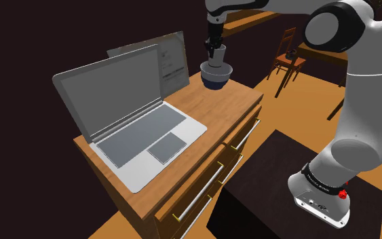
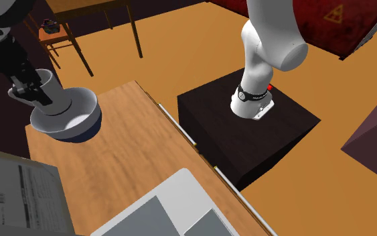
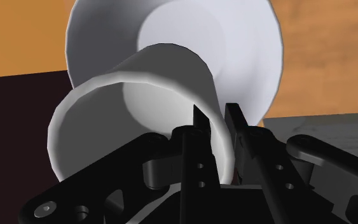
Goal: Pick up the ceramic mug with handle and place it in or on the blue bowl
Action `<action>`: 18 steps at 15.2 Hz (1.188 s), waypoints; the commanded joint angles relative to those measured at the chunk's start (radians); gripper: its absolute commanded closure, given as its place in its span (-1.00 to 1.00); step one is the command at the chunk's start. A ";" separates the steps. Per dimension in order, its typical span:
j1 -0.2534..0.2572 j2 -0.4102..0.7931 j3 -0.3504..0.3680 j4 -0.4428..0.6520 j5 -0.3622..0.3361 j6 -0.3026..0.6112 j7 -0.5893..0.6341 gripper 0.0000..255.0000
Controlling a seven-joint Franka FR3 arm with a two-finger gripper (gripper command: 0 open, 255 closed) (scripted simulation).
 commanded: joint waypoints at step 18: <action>0.004 0.008 0.001 0.119 0.001 -0.111 -0.001 -1.00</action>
